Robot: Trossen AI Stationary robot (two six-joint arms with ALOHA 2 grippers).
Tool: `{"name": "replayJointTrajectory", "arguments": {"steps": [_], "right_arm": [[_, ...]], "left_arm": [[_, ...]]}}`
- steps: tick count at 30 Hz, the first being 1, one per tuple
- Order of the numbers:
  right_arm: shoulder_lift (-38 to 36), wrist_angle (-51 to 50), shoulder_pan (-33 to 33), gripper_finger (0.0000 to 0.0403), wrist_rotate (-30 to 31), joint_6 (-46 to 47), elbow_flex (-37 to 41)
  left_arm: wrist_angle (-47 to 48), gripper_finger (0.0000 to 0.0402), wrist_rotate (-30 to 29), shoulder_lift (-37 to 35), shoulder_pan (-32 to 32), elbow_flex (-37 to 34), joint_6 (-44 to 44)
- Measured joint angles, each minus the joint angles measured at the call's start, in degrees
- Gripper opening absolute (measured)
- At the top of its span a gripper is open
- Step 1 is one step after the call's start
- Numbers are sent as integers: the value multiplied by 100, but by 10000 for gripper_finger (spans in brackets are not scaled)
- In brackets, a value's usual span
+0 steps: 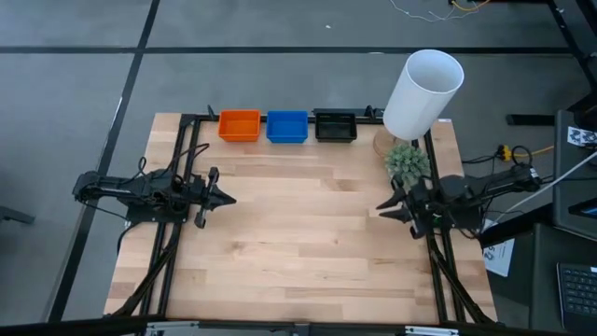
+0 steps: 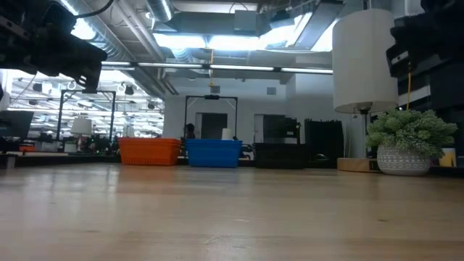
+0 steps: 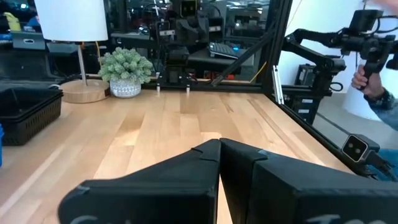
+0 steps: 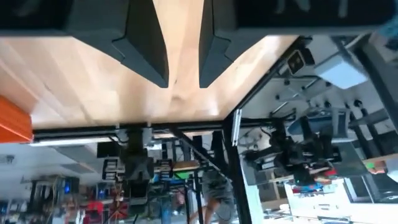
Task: Stack baskets by color
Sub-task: Return to Home Position
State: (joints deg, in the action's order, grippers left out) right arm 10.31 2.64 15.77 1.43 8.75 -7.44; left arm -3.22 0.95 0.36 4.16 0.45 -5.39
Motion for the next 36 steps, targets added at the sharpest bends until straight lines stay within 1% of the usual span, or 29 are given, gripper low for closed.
{"name": "replayJointTrajectory", "arguments": {"steps": [5, 7, 9, 12, 18, 30, 32, 35, 36], "right_arm": [[-51, 750, -2, 90, 60, -516, 435], [-66, 683, 0, 90, 57, -606, 567], [-75, 390, -2, 90, 58, -599, 710], [-73, 95, -1, 90, 57, -469, 706], [-136, 185, -38, 90, 40, -466, 704], [-984, 195, -680, 90, 42, -478, 704], [-1027, 82, -799, 90, -63, -503, 701], [-1031, -59, -1068, 90, -608, -643, 701], [-1030, -66, -1141, 90, -705, -654, 701]], "left_arm": [[0, 0, -1, 0, 0, 0, 0], [0, 0, -1, 0, 0, 0, 0], [0, 0, -2, 0, 0, 0, 0], [0, 0, -2, 0, 0, 0, 0], [-1, 0, -2, 0, 0, 0, 0], [-1, 0, -2, 0, -1, 0, 0], [0, 0, -2, 0, 0, 0, 0], [-1, 0, -1, 0, -2, 0, -1], [0, 0, -2, 1, -2, 0, 0]]}}
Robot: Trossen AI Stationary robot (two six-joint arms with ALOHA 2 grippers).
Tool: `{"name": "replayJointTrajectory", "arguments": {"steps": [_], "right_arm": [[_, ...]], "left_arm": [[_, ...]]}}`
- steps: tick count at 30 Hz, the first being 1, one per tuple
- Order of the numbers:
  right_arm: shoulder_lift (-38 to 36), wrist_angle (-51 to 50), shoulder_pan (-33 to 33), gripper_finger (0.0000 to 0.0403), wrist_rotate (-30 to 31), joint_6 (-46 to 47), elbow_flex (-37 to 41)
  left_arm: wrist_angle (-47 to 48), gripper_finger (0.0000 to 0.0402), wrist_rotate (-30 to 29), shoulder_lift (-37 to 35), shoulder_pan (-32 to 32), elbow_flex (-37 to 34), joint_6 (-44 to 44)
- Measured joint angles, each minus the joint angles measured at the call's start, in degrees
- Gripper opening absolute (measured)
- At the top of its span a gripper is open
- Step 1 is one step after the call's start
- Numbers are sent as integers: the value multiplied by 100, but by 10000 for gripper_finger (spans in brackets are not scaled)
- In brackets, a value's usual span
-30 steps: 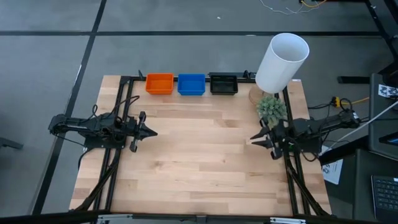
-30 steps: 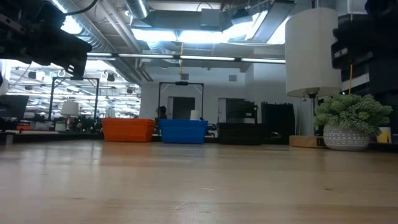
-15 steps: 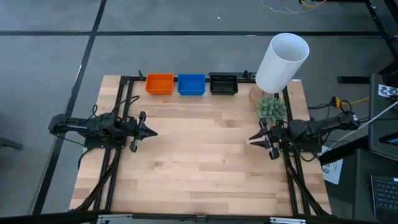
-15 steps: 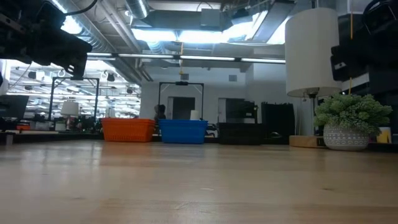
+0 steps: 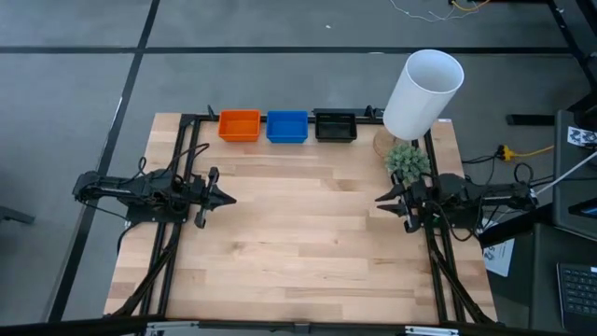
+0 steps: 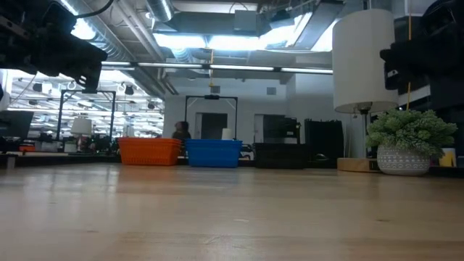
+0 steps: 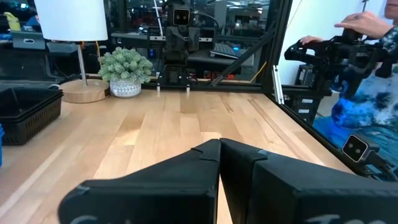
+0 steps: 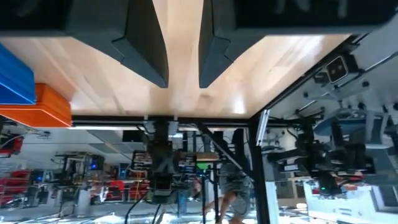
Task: Stack baskets by color
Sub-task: Return to Home Position
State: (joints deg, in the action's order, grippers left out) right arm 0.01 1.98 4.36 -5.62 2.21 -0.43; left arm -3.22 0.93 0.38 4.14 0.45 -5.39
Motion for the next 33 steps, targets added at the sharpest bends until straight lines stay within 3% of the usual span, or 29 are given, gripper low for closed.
{"name": "replayJointTrajectory", "arguments": {"steps": [6, 33], "right_arm": [[2, 9, -247, 90, -45, 39, 0], [22, 13, -247, 90, -46, 32, 0]], "left_arm": [[2, 0, 0, -1, 0, 0, 0], [2, 0, 0, -1, 0, 0, -2]]}}
